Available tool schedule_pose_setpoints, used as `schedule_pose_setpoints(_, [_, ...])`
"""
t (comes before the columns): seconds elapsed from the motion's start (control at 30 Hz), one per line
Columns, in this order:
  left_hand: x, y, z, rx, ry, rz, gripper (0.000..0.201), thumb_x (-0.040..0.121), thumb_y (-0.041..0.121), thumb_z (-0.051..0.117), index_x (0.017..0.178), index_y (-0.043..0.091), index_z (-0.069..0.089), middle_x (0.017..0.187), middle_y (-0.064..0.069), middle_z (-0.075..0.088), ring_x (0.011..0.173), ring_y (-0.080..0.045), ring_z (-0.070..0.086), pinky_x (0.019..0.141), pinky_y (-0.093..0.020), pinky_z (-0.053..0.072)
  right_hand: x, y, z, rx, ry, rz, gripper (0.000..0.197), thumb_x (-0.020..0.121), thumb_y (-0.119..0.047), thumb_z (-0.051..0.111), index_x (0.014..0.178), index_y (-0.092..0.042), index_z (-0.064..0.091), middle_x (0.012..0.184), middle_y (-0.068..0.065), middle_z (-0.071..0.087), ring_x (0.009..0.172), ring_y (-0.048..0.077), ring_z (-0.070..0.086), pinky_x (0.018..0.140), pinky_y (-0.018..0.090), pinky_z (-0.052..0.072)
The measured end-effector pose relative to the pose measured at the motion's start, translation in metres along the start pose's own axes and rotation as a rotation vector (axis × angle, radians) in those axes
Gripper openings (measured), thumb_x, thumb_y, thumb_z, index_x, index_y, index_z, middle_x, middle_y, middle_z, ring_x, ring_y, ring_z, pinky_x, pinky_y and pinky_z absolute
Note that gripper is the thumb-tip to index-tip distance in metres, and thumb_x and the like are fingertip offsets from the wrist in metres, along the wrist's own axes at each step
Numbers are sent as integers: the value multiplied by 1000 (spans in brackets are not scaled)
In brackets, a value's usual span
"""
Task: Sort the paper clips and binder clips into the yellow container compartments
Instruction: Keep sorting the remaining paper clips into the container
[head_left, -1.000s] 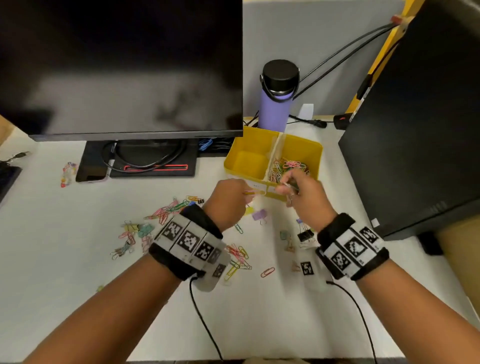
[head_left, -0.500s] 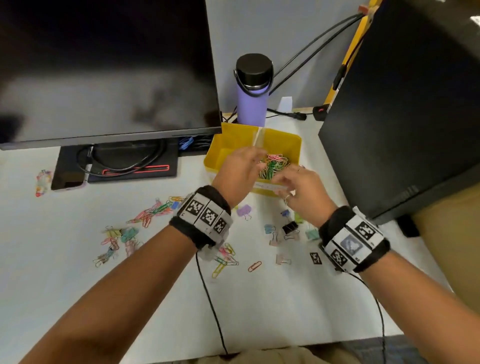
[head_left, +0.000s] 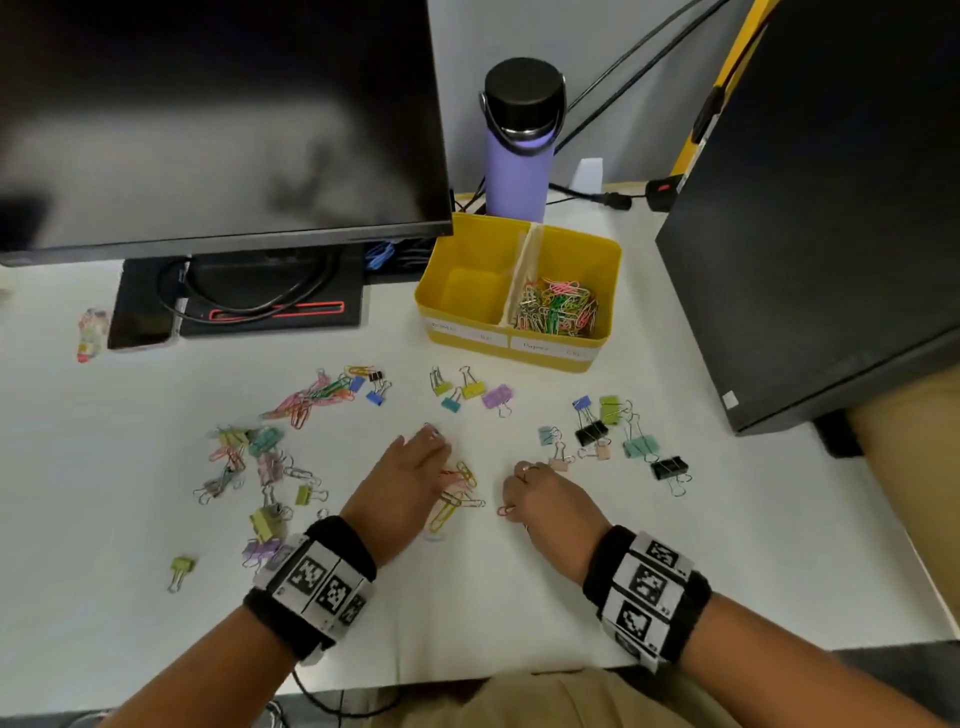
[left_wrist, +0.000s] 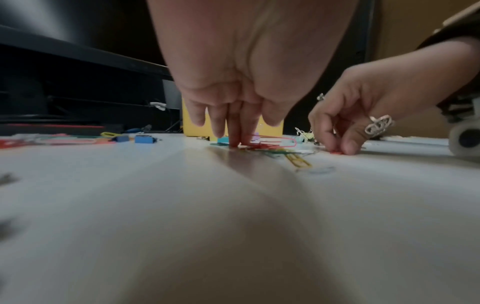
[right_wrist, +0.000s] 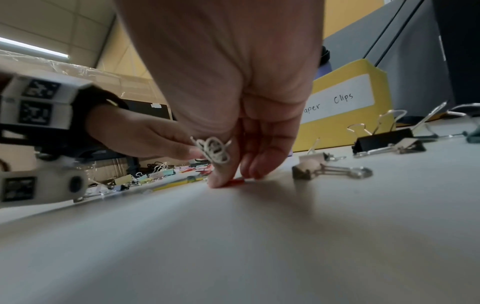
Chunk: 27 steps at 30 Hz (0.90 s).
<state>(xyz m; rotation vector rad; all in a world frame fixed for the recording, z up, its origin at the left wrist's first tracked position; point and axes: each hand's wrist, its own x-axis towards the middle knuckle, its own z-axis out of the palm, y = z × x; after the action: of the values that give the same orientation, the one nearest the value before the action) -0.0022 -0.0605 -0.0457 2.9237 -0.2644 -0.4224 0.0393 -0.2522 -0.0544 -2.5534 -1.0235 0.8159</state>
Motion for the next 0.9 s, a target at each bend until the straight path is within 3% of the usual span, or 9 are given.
schedule_pose_setpoints(0.07, [-11, -3, 4, -204, -52, -61, 74, 75, 53, 27, 127, 7, 53, 132, -7, 54, 126, -22, 49, 106, -32, 43, 3, 1, 1, 28, 52, -8, 21, 90, 2, 44, 108, -1, 54, 122, 17, 48, 115, 28, 46, 90, 33, 43])
schedule_pose_setpoints(0.17, [-26, 3, 10, -326, -121, -150, 102, 62, 72, 34, 143, 10, 31, 147, -6, 34, 138, -21, 30, 113, -23, 21, 13, -6, -2, 114, 95, -50, 46, 86, 2, 51, 130, -3, 40, 136, 15, 39, 125, 28, 37, 105, 30, 31])
schedule_pose_setpoints(0.27, [-33, 15, 25, -298, -17, -237, 74, 74, 40, 70, 132, 1, 47, 128, -15, 53, 121, -32, 50, 102, -30, 40, 26, -18, -4, 122, 40, -90, 66, 85, 0, 56, 142, -6, 23, 151, 15, 23, 139, 27, 20, 115, 31, 18])
schedule_pose_setpoints(0.33, [-35, 17, 30, -289, 93, -311, 56, 67, 17, 80, 115, -3, 61, 102, -18, 65, 94, -36, 63, 80, -35, 53, 34, -24, -3, 105, -24, -133, 74, 85, -4, 58, 145, -12, 16, 156, 10, 11, 144, 25, 8, 119, 33, 13])
schedule_pose_setpoints(0.4, [-38, 16, 33, -302, 180, -345, 49, 57, 7, 85, 101, -4, 68, 83, -16, 66, 75, -33, 65, 64, -32, 53, 37, -28, -2, 16, -100, -177, 71, 86, -5, 56, 145, -16, 17, 157, 7, 7, 145, 25, 4, 119, 37, 14])
schedule_pose_setpoints(0.63, [-43, 7, 42, -372, 185, -422, 34, 73, -1, 71, 106, -7, 65, 106, -23, 58, 96, -35, 57, 77, -21, 40, 29, -23, -11, -284, -173, -193, 45, 91, 5, 35, 134, -5, 39, 148, 14, 33, 137, 26, 27, 108, 39, 32])
schedule_pose_setpoints(0.77, [-45, -3, 39, -477, 222, -523, 25, 87, -2, 53, 101, -22, 49, 76, -17, 48, 65, -26, 51, 59, -13, 40, 25, -27, -17, -324, -118, -193, 43, 85, 10, 36, 125, -1, 47, 131, 18, 47, 123, 30, 39, 94, 39, 40])
schedule_pose_setpoints(0.83, [-44, -4, 38, -496, 238, -497, 14, 81, -7, 57, 92, -14, 62, 76, -12, 58, 69, -17, 53, 59, -8, 32, 26, -29, -20, -322, -87, -198, 41, 83, 13, 36, 120, 0, 50, 125, 20, 49, 119, 31, 42, 86, 41, 44])
schedule_pose_setpoints(0.9, [-44, -4, 32, -416, 213, -457, 11, 79, -6, 60, 82, 0, 69, 80, -7, 64, 73, -19, 55, 58, -12, 31, 28, -29, -20, -310, -71, -208, 40, 81, 15, 38, 116, 1, 51, 122, 21, 50, 115, 33, 46, 83, 41, 45])
